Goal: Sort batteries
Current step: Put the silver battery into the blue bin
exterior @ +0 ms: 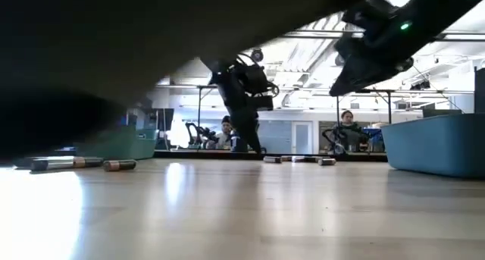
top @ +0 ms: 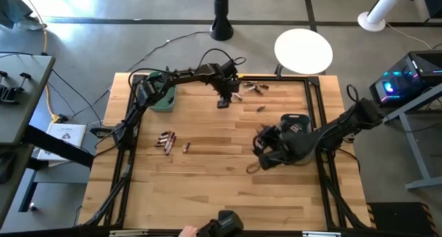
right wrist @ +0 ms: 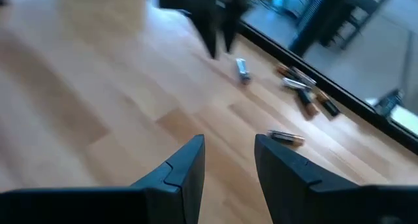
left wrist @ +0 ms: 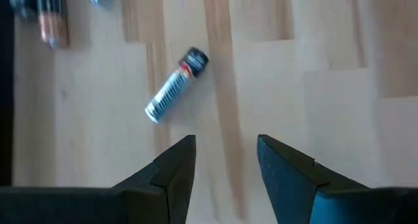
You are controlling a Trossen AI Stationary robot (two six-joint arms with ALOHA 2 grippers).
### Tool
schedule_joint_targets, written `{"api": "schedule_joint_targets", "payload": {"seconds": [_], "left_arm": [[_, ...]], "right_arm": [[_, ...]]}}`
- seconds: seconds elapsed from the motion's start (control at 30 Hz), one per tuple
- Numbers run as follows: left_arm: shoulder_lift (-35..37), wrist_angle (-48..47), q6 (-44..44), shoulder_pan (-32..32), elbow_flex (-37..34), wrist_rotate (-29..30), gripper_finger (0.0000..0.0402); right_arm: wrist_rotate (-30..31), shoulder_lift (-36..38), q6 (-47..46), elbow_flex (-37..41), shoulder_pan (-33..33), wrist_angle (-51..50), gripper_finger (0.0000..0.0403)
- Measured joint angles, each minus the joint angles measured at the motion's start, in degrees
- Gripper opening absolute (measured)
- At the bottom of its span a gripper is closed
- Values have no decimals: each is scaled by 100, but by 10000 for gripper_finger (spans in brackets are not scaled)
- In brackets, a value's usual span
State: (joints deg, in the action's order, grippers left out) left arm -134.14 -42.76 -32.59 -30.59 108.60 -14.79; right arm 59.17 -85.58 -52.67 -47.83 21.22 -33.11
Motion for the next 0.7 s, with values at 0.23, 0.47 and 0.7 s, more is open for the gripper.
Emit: {"api": "schedule_joint_targets", "payload": {"seconds": [0.23, 0.47, 0.7], "left_arm": [[273, 166, 1175, 17, -597, 216, 158], [1455, 1960, 1780, -63, -2356, 375, 158], [3003, 3233, 2524, 37, -4007, 811, 158]], "right_arm": [[-221, 0, 1638, 2, -1278, 716, 126], [-2220, 0, 4802, 530, -2582, 3804, 126], [-4080, 0, 4487, 1166, -3862, 5971, 126]]}}
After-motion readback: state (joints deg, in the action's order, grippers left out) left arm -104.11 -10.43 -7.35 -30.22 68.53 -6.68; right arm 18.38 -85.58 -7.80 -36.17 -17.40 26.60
